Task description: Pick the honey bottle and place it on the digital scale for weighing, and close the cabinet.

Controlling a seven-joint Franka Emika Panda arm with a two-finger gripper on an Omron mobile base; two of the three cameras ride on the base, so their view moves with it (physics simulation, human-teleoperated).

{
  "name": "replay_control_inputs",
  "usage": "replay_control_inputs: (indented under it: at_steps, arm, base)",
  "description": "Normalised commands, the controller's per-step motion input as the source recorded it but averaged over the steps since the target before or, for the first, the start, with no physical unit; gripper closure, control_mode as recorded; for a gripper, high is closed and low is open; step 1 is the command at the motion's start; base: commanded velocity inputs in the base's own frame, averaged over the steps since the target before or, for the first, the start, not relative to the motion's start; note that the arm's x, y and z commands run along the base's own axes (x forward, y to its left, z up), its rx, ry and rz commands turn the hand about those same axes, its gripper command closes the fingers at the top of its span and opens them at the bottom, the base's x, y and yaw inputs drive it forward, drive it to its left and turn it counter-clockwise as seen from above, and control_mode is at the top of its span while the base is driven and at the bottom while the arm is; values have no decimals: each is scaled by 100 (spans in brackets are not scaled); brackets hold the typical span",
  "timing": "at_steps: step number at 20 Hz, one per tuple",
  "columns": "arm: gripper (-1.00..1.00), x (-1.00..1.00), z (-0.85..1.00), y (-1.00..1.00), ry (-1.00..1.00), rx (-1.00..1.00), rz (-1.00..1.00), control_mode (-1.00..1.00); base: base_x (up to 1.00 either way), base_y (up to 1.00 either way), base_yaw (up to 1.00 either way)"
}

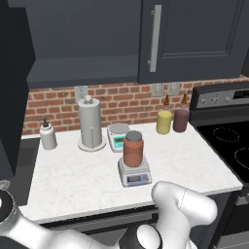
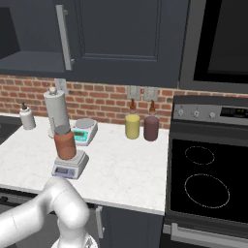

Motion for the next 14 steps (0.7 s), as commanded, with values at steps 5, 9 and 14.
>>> replay_control_inputs:
  at_steps: [5, 9, 14]
  arm:
    - [-100, 29, 29, -94, 1, 5, -13, -100]
    - [-100, 1, 32, -100, -13, 19, -10, -100]
    - [-100, -2, 50, -100, -28, 24, -1, -100]
  base:
    - [0, 0, 0]
    - [0, 0, 0]
    - [0, 0, 0]
